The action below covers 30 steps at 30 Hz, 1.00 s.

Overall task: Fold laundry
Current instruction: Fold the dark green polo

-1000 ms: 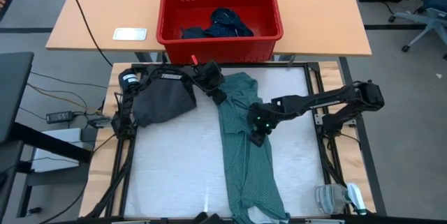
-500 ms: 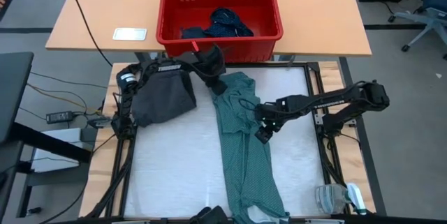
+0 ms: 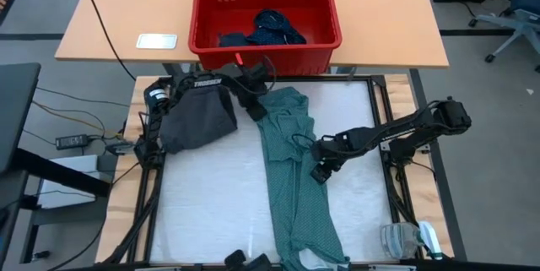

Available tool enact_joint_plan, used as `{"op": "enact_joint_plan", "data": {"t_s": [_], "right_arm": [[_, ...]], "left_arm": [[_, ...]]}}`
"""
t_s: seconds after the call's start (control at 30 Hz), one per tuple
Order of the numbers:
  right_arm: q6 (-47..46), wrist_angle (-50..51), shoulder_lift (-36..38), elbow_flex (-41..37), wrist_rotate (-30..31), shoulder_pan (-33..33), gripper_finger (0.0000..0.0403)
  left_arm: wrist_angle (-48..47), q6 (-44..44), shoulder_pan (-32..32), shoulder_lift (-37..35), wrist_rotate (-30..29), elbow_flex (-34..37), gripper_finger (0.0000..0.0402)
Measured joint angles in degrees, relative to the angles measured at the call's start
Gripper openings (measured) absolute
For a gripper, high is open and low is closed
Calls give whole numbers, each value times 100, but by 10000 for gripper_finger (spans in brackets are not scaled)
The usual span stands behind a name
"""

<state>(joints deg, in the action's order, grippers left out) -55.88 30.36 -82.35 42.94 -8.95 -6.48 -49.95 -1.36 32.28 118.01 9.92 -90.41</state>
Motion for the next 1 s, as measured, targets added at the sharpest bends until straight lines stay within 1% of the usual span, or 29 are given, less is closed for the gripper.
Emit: {"op": "enact_joint_plan", "data": {"t_s": [0.07, 0.17, 0.3, 0.47, 0.53, 0.63, 0.67, 0.73, 0.8, 0.93, 1.0], "right_arm": [[-94, -202, -4, -79, 155, -40, 169], [-169, -249, -2, -109, 344, -64, 169], [-460, -249, -4, -120, 508, -94, 169], [-814, -260, -2, -120, 764, -255, 169], [-912, -264, -2, -120, 806, -346, 169], [-1010, -270, -2, -120, 815, -481, 169], [-1019, -273, -2, -120, 794, -529, 169], [-1024, -302, -2, -120, 695, -627, 169], [-1026, -349, -2, -119, 603, -746, 169], [-1013, -637, -2, -119, 505, -1000, 169], [-866, -825, -2, -120, 518, -1170, 169]], "left_arm": [[145, 239, -24, 52, -35, -3, 105], [413, 523, -38, 211, -282, -3, 104], [388, 756, 18, 407, -654, -7, 94], [613, 871, 126, 435, -1529, -53, 65], [735, 870, 192, 451, -1631, -165, 54], [1158, 866, 266, 451, -1629, -366, 42], [1149, 820, 281, 451, -1613, -466, 39], [833, 724, 285, 457, -1597, -736, 36], [326, 644, 261, 460, -1530, -1100, 35], [-1146, 367, 126, 414, -920, -1887, 34], [-1545, 228, -60, 327, -640, -2061, 34]]}}
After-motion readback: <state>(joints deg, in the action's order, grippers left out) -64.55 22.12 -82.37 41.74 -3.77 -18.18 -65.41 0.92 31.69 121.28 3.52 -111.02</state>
